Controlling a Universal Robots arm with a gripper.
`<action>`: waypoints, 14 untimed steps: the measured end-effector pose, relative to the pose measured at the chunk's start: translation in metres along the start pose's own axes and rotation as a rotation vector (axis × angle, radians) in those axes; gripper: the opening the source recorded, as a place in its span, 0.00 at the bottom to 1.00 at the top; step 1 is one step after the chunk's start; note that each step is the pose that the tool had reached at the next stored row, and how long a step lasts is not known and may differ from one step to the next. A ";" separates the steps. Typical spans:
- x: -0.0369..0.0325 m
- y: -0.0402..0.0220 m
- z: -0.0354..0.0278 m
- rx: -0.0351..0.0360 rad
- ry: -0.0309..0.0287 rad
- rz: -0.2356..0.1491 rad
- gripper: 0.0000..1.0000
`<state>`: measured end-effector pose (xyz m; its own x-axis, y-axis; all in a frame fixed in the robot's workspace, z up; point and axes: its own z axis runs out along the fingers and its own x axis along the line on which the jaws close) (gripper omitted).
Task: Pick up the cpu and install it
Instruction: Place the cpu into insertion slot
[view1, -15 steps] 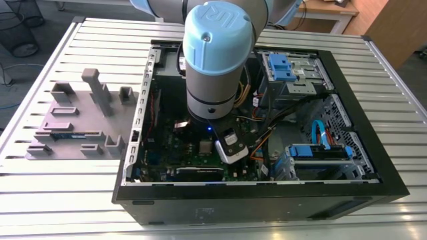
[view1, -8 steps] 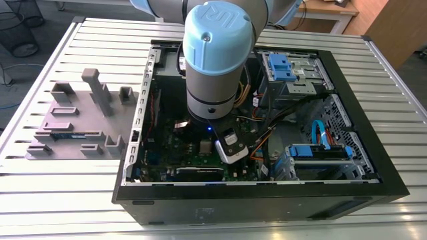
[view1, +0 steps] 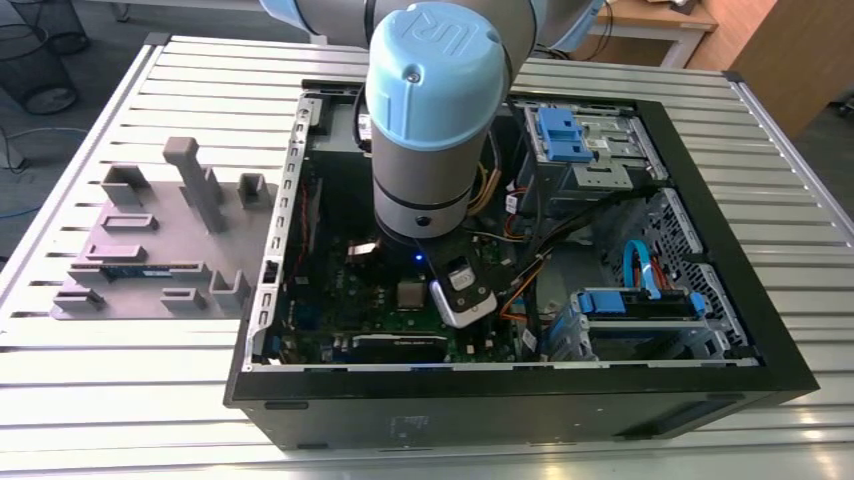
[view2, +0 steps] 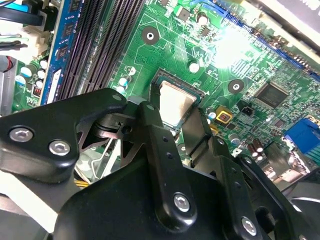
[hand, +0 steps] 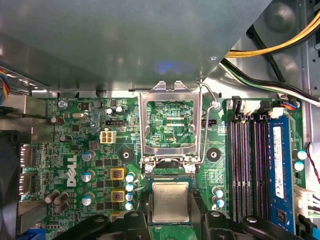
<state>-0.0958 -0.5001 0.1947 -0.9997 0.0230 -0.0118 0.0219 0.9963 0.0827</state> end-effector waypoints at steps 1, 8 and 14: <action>0.0000 0.0000 0.0006 0.0000 0.0000 0.000 0.45; 0.0000 -0.0002 0.0029 -0.0003 -0.0003 0.001 0.45; 0.0000 -0.0003 0.0034 0.0001 -0.0001 0.001 0.45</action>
<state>-0.0958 -0.5000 0.1913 -0.9997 0.0236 -0.0119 0.0225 0.9963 0.0826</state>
